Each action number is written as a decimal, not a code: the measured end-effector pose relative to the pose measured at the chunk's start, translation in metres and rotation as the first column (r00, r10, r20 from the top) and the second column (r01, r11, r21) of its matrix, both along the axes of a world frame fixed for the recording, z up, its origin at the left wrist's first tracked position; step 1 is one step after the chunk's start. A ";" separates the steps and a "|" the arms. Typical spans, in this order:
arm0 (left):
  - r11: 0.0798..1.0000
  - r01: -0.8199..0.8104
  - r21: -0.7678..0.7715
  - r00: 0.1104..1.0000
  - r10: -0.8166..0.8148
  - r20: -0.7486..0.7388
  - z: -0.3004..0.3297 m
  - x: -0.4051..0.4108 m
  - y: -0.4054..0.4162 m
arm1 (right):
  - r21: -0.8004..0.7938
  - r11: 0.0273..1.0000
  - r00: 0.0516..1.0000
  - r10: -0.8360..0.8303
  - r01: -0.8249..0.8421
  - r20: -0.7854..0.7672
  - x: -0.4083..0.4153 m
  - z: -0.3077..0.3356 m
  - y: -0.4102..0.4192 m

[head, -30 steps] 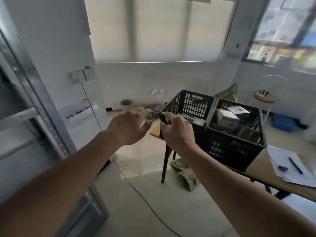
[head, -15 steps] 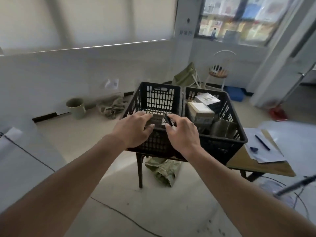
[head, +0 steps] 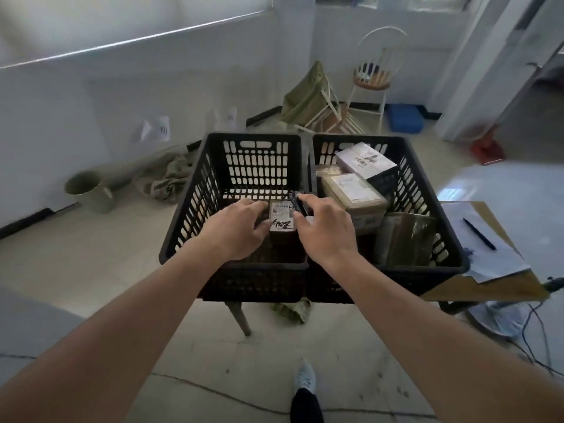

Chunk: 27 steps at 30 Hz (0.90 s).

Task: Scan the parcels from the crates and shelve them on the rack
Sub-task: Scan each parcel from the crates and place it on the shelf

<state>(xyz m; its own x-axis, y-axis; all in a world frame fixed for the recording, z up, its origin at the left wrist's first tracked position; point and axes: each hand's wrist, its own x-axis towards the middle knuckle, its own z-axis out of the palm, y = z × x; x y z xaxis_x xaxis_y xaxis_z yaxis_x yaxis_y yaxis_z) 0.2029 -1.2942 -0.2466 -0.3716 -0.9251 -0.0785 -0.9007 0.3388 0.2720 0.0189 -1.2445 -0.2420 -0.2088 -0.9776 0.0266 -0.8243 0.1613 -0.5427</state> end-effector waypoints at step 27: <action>0.922 -0.077 0.378 0.997 0.062 0.053 -0.151 -0.065 -0.213 | 0.055 0.998 0.999 -0.020 0.017 0.038 -0.049 -0.060 -0.213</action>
<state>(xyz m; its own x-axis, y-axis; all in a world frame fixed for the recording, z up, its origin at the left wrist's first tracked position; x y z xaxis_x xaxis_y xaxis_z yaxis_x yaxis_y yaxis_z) 0.1377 -1.5075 -0.3977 -0.2971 -0.8463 -0.4422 -0.9308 0.1534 0.3319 -0.0299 -1.4577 -0.3025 -0.2268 -0.9733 -0.0349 -0.7996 0.2065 -0.5640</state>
